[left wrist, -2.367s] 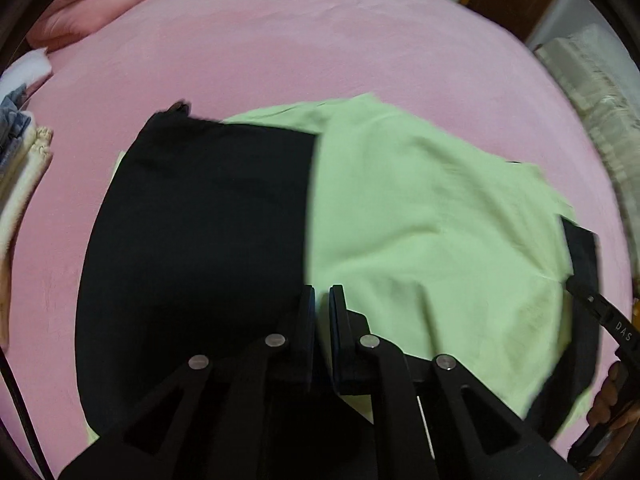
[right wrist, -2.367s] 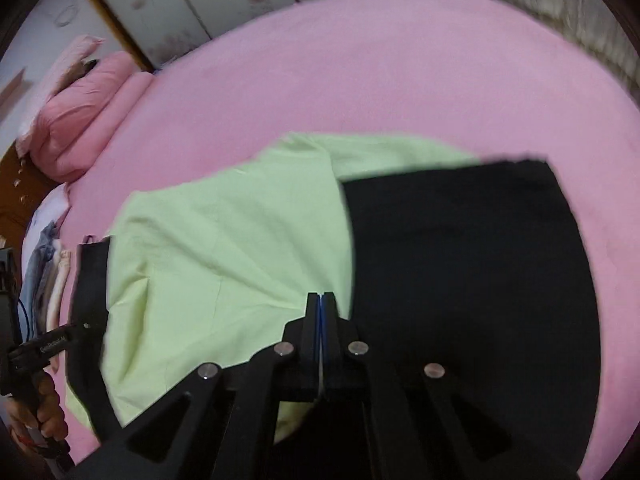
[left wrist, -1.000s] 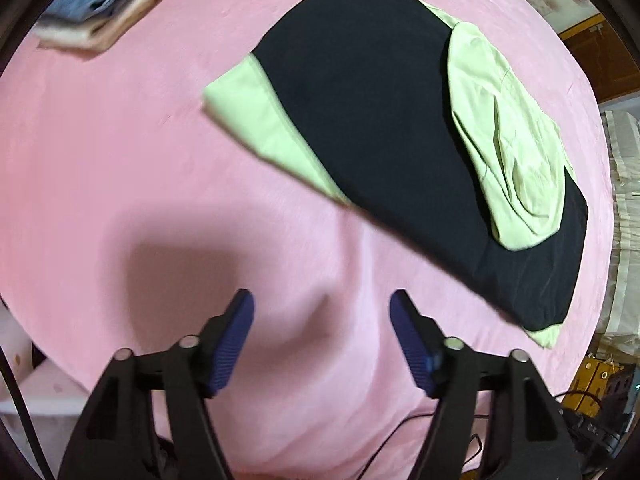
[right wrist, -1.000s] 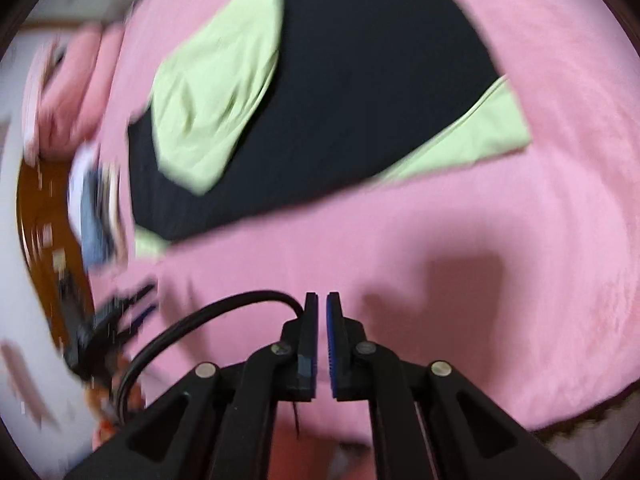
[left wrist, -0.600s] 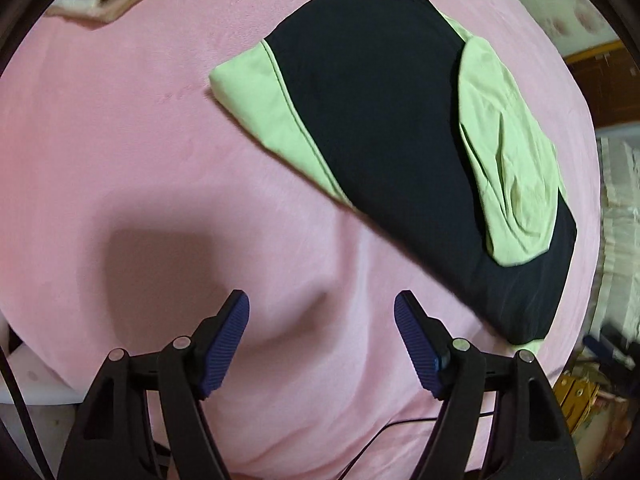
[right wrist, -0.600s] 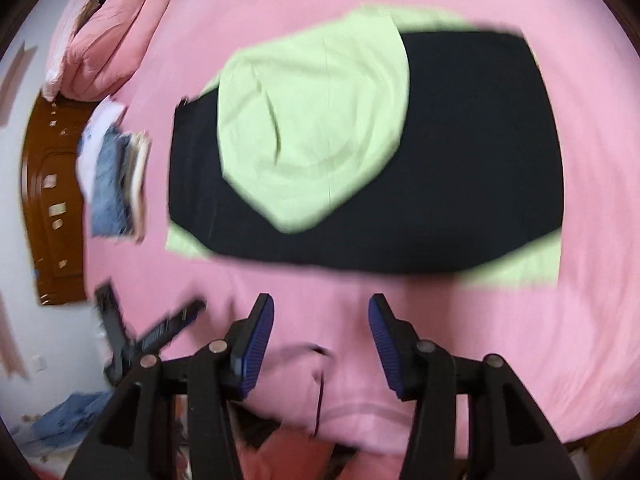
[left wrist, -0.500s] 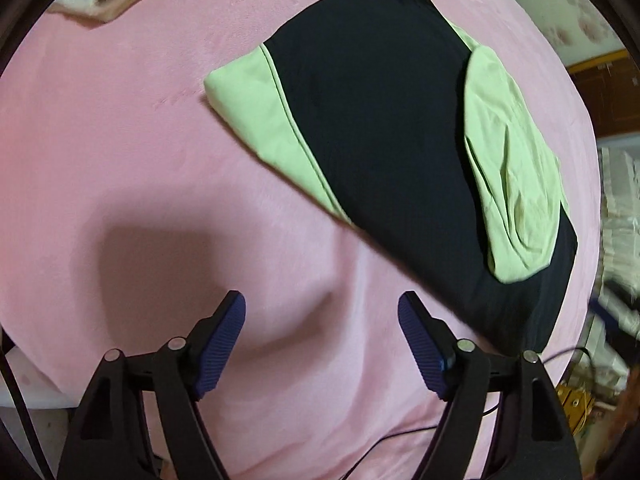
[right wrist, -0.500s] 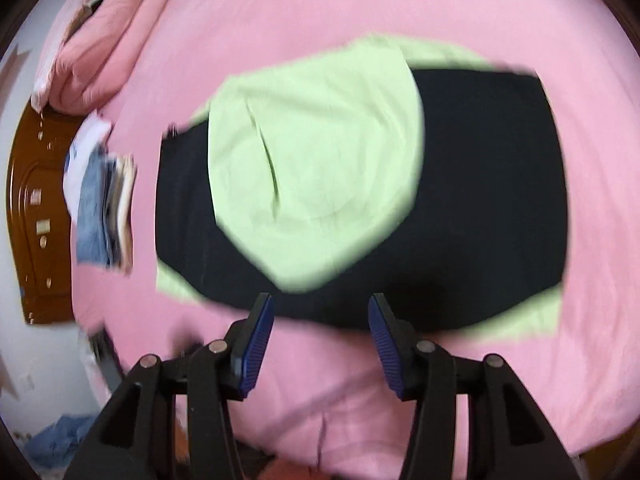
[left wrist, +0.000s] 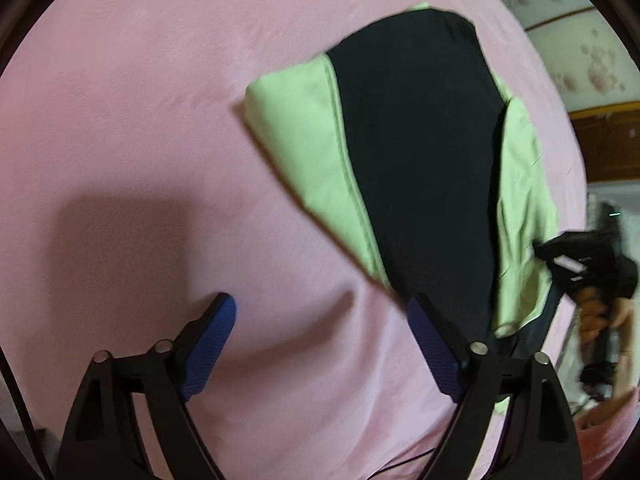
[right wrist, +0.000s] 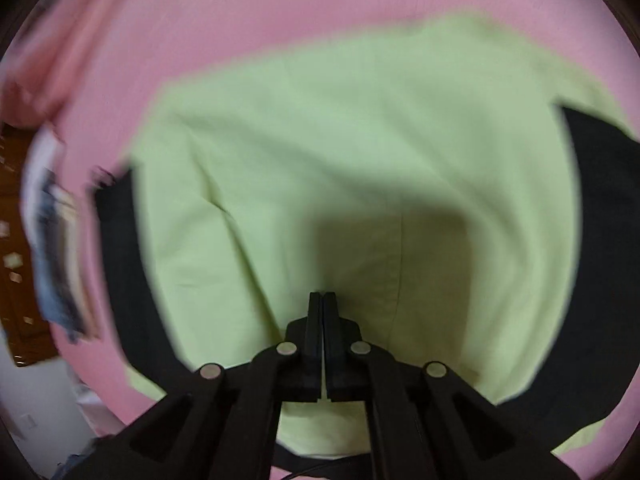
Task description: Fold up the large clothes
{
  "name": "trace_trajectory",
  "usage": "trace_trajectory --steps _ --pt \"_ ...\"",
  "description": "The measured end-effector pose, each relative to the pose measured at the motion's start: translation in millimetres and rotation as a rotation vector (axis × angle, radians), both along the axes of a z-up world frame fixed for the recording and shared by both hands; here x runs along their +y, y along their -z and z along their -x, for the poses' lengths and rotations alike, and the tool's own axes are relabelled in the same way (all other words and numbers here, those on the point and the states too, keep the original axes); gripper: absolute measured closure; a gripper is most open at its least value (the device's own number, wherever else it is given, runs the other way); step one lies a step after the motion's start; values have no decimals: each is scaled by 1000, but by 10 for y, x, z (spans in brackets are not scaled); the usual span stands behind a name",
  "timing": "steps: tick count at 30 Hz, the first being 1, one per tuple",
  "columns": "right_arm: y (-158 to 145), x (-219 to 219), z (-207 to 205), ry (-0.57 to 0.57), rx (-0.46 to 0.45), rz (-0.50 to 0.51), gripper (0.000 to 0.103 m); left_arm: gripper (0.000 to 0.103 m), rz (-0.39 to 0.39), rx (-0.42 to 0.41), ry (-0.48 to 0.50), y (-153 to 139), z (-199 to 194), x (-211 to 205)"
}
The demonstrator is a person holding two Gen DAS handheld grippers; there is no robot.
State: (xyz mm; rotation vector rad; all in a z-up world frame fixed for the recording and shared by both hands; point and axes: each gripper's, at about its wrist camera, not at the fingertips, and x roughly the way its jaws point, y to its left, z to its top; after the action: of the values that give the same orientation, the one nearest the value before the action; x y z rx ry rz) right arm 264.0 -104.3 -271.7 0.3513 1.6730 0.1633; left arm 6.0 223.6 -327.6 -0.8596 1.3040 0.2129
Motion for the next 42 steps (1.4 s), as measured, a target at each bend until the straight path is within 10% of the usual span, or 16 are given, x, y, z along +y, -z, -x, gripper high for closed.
trace_trajectory --steps 8,24,28,31,42 --pt "289 -144 -171 30 154 -63 103 9 -4 -100 -96 60 -58 152" --pt "298 -227 -132 39 105 -70 103 10 144 -286 -244 242 -618 380" --pt "318 -217 -174 36 120 -52 103 62 -86 -86 -313 62 -695 229" --pt "326 -155 -179 32 132 -37 103 87 -219 -110 -357 -159 -686 2" --pt "269 -231 114 89 -43 -127 103 95 -440 -433 -40 -1234 -808 -1026"
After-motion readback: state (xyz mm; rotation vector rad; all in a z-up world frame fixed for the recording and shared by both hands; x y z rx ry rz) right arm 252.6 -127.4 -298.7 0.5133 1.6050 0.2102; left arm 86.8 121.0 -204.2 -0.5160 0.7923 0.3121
